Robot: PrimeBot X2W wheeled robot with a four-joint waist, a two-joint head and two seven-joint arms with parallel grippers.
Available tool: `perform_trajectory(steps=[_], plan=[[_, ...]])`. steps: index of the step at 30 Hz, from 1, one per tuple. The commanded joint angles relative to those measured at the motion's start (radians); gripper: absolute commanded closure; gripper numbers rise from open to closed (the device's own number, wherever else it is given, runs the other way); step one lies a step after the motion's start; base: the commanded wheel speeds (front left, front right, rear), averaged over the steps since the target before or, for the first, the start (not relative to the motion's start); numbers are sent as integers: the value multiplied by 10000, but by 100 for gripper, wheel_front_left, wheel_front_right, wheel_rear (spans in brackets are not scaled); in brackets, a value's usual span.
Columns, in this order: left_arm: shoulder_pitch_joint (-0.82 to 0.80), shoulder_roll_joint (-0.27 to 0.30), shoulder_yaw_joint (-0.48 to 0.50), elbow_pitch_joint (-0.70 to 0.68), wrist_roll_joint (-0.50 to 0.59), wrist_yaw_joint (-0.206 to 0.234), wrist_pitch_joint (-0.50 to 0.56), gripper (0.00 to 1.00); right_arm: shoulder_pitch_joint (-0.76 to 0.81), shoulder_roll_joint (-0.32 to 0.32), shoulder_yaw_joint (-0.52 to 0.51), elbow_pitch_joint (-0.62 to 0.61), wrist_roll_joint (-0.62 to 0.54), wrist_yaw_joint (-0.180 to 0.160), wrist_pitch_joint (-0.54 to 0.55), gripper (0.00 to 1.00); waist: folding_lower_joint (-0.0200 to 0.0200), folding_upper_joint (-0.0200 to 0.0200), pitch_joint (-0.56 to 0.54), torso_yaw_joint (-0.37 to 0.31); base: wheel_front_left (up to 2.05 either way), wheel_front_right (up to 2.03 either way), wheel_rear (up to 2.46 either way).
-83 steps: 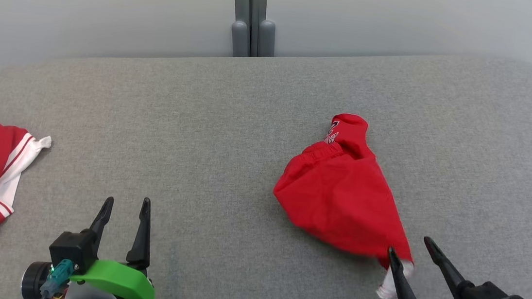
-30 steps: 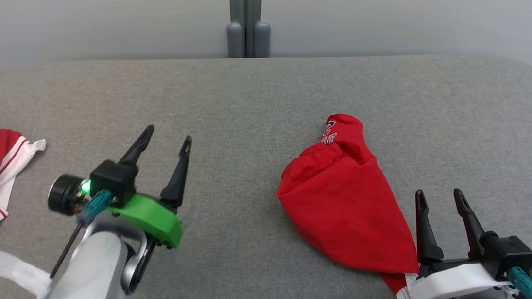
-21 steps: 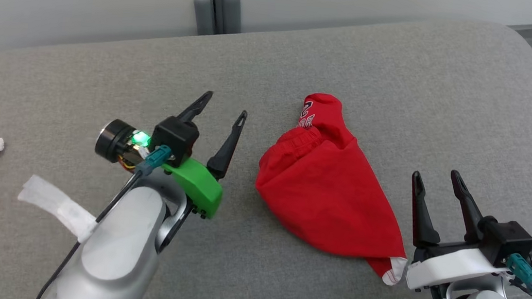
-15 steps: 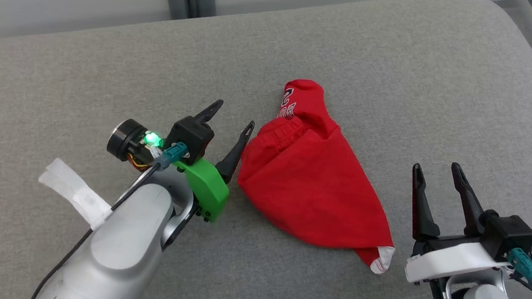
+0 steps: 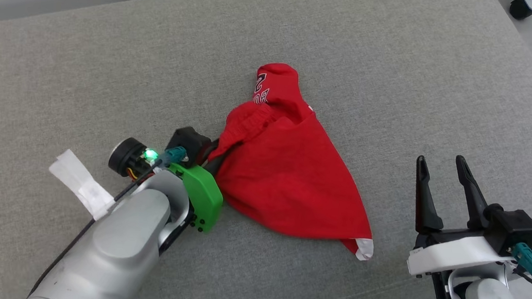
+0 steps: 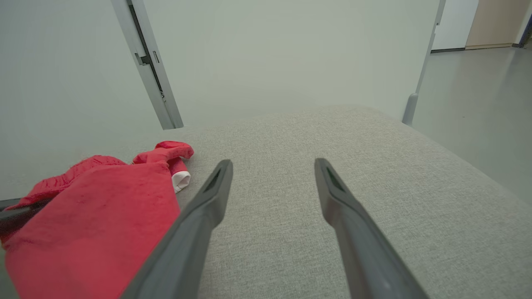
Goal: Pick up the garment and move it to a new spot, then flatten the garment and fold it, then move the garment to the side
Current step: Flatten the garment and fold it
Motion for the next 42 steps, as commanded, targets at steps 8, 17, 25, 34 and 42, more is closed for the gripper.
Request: perform_trajectory(steps=[8, 17, 25, 34, 42], plan=[[-416, 447, 1111, 29, -666, 292, -820, 100, 333, -77, -96, 29, -130, 1, -32, 0, 0, 0, -639, 904, 0, 0, 0], [1246, 1462, 2420, -1746, -635, 1086, -871, 100, 555, -109, 33, 103, -73, 1, -32, 0, 0, 0, -1190, 1972, 0, 0, 0], [3707, 1768, 3089, -2798, -1156, 1656, -875, 100, 713, -94, 96, 215, -33, 1, -32, 0, 0, 0, -1286, 2399, 0, 0, 0], [4371, 1465, 3923, -4250, -674, 1986, -873, 0, 870, -151, 56, 355, 3, 1, -32, 0, 0, 0, -1684, 2737, 0, 0, 0], [5391, 1392, 5316, -5763, 275, 2140, -864, 0, 1050, -122, 128, 377, 48, 1, -32, 0, 0, 0, -1999, 2876, 0, 0, 0]])
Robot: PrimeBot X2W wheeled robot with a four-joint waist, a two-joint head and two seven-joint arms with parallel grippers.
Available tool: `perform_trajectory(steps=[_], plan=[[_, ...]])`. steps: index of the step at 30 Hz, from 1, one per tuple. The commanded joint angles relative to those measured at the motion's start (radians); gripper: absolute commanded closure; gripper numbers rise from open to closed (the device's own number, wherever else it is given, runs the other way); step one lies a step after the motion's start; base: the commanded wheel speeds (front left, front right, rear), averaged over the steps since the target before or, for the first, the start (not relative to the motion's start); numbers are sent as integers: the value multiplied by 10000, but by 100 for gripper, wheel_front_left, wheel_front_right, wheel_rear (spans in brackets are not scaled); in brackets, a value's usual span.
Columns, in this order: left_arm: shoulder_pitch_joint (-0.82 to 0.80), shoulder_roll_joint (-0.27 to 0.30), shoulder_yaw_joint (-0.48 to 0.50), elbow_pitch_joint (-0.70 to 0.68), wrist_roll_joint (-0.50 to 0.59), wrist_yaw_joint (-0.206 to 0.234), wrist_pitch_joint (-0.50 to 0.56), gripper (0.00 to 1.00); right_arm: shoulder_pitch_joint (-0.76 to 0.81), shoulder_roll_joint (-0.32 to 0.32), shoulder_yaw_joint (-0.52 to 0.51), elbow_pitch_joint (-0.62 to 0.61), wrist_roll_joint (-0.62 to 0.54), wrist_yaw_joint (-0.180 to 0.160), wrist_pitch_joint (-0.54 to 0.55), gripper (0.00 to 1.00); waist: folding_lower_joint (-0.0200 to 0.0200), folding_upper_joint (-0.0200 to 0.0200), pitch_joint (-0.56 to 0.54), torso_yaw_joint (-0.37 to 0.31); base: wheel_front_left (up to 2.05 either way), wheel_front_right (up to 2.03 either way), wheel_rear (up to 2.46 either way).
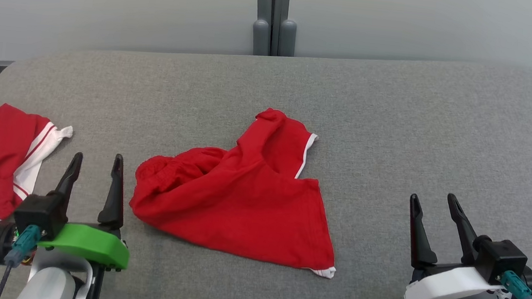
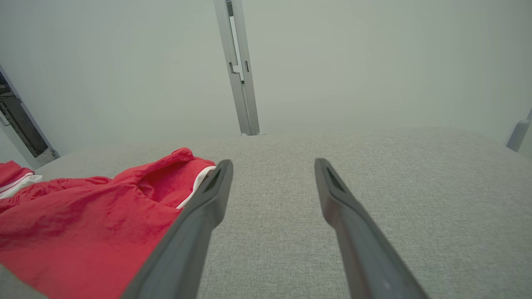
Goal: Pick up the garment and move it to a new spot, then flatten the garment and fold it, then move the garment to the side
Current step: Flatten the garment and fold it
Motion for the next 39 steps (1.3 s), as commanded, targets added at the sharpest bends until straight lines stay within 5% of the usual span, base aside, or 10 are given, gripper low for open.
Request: perform_trajectory(steps=[1, 16, 27, 37, 38, 39], plan=[[379, -49, 259, -199, 160, 63, -5, 0, 159, -10, -1, -4, 20, 1, -32, 0, 0, 0, -71, 70, 0, 0, 0], [1871, -818, 2184, -933, 1474, -796, -5, 0, 493, -135, 765, 503, 283, 1, -32, 0, 0, 0, -284, 323, 0, 0, 0], [1732, -1445, 2835, -866, 2100, -1314, -6, 0, -363, -251, 3103, 2557, 642, 1, 439, 0, 0, 0, -230, 669, 0, 0, 0], [1547, -1806, 3103, -738, 2479, -1636, -6, 0, -1190, -189, 3657, 4920, 1016, 1, 357, 0, 0, 0, -99, 1230, 0, 0, 0], [1544, -1826, 3130, -727, 2497, -1669, -6, 0, -1290, -152, 3729, 5160, 1140, 1, 341, 13, 0, 0, -95, 1260, 0, 0, 0], [1541, -1853, 3150, -714, 2502, -1690, -6, 0, -1399, -124, 3807, 5353, 1248, 1, 316, 64, 0, 0, -89, 1287, 0, 0, 0]])
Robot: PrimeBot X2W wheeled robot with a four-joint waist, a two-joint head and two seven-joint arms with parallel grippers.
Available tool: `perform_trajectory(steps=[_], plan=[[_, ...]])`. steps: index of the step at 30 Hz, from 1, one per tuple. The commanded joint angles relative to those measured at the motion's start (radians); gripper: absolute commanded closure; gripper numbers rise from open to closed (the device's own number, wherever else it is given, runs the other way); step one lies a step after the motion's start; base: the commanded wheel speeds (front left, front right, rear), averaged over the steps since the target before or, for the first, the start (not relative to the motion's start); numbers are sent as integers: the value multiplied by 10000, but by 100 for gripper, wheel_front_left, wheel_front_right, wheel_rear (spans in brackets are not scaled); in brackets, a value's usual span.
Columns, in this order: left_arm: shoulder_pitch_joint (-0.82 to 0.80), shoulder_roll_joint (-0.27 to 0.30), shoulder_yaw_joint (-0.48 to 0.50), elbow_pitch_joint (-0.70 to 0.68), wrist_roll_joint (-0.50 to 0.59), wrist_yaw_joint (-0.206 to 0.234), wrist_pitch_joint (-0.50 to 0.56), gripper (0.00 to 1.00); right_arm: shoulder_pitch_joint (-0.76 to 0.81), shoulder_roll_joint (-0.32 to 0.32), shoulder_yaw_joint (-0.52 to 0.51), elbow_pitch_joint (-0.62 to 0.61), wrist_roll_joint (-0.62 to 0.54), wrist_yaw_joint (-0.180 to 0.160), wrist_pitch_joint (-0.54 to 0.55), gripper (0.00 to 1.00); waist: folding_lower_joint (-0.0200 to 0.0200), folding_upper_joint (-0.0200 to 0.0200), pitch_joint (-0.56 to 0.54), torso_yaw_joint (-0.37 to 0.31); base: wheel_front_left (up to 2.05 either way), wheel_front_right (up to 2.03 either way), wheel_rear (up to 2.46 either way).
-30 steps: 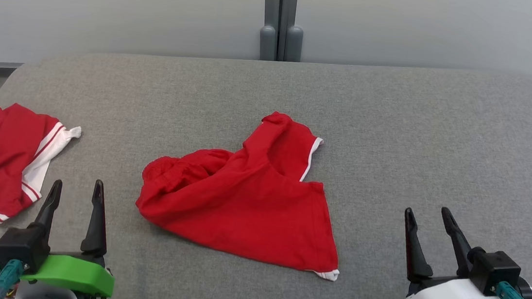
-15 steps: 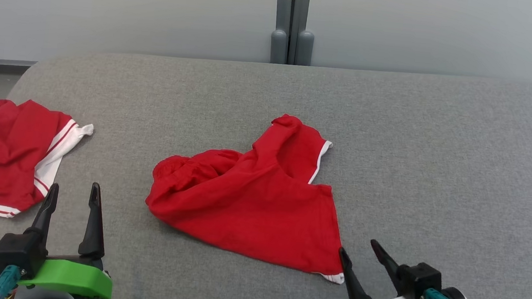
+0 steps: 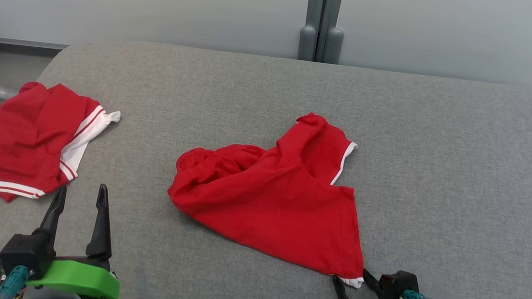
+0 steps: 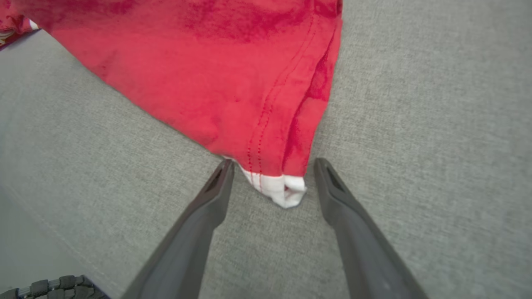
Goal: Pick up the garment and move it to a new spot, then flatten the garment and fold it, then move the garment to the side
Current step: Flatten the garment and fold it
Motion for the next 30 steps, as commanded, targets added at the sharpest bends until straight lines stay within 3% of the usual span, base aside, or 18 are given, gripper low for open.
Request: perform_trajectory(steps=[1, 6, 20, 21, 22, 30], plan=[[-140, -24, 64, 31, 48, -55, -8, 0, -233, 24, 91, 210, 151, 1, -87, 100, 0, 0, 28, 69, 0, 0, 0], [-21, -118, 237, 81, 139, -125, -8, 0, -635, -15, 52, 488, 613, 1, -340, 100, 0, 0, 6, -92, 0, 0, 0], [155, -297, 265, 210, 230, -233, -8, 0, 787, -1614, -2010, -947, 1053, 1, -347, 100, 0, 0, -110, -1126, 0, 0, 0], [156, -307, 267, 225, 245, -246, -8, 0, 906, -1675, -2064, -1141, 1066, 1, -334, 47, 0, 0, -116, -1187, 0, 0, 0], [151, -314, 259, 239, 260, -258, -8, 0, 965, -1705, -2123, -1272, 1073, 1, -340, 0, 0, 0, -119, -1210, 0, 0, 0], [106, -333, 204, 299, 336, -303, -8, 0, 1398, -1271, -2880, -3325, 164, -1, -414, 0, 0, 0, -211, -1283, 0, 0, 0]])
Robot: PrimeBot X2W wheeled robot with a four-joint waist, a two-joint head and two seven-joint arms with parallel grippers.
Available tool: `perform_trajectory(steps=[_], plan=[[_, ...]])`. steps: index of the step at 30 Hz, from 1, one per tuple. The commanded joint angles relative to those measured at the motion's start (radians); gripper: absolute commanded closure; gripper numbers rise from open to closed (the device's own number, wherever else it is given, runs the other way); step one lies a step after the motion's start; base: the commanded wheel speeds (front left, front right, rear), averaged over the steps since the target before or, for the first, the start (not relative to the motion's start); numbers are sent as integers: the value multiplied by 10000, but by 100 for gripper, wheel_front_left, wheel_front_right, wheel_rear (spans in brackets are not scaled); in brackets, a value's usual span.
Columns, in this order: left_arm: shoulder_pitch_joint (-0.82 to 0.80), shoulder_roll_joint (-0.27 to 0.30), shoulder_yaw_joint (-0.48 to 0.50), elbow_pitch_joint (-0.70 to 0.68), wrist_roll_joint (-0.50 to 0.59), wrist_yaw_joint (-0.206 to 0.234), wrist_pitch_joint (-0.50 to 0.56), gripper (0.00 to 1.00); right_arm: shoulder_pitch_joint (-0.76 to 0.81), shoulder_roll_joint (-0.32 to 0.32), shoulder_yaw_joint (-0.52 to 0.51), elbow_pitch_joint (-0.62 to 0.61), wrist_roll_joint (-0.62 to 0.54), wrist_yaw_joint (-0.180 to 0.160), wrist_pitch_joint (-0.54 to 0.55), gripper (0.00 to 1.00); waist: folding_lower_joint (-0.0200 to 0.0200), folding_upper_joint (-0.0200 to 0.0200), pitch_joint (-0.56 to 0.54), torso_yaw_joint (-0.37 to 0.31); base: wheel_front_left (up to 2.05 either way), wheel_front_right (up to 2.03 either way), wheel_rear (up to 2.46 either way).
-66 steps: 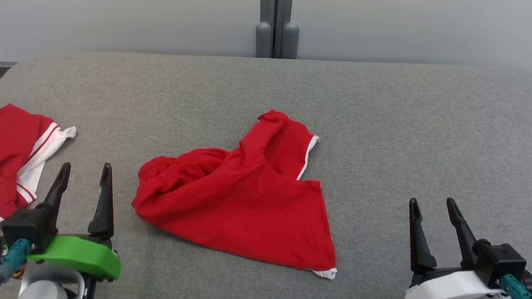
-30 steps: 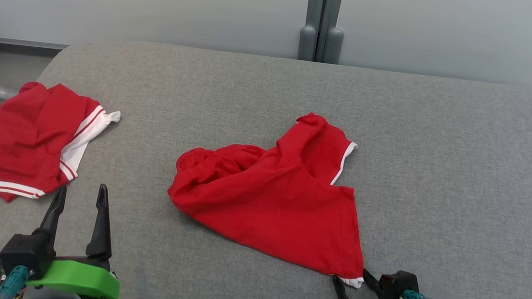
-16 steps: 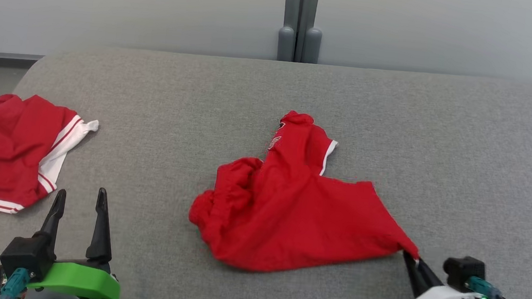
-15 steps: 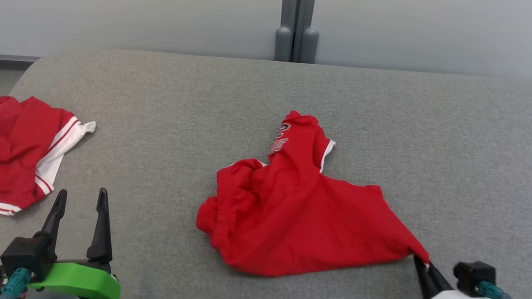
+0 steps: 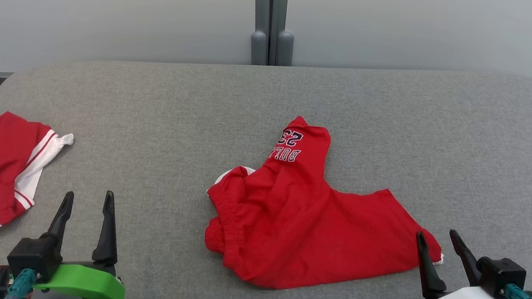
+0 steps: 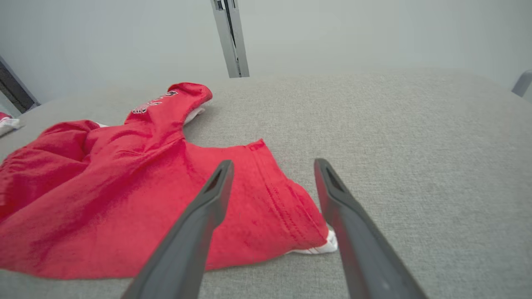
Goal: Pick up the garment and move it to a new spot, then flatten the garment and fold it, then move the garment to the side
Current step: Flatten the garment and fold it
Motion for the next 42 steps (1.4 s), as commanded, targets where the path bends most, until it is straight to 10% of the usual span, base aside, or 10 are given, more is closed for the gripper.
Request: perform_trajectory(steps=[1, 29, 30, 32, 33, 42], plan=[[85, 2, -41, 30, 52, -22, -8, 0, 170, 66, -136, -418, -185, 1, -40, 0, 0, 0, -17, 1, 0, 0, 0], [-905, 62, -5246, 3103, -834, -187, -8, 0, 130, 1052, -159, -2299, -1168, 1, -44, 0, 0, 0, 640, -760, 0, 0, 0], [-961, 56, -5278, 3226, -966, -187, -8, 43, 128, 1053, -175, -2302, -1167, 1, -43, 0, 0, 0, 633, -760, 0, 0, 0], [-1032, 47, -5339, 3460, -1126, -188, -8, 92, 153, 1056, -206, -2303, -1169, 1, -44, 0, 0, 0, 605, -736, 0, 0, 0], [-1065, 44, -5336, 3564, -1169, -188, -8, 100, 172, 1060, -225, -2306, -1169, 1, -44, 0, 0, 0, 587, -717, 0, 0, 0], [-1289, 17, -5143, 3723, -1368, -188, -8, 100, 223, 1126, -180, -2270, -1135, 1, -44, 0, 0, 0, 426, -512, 0, 0, 0]])
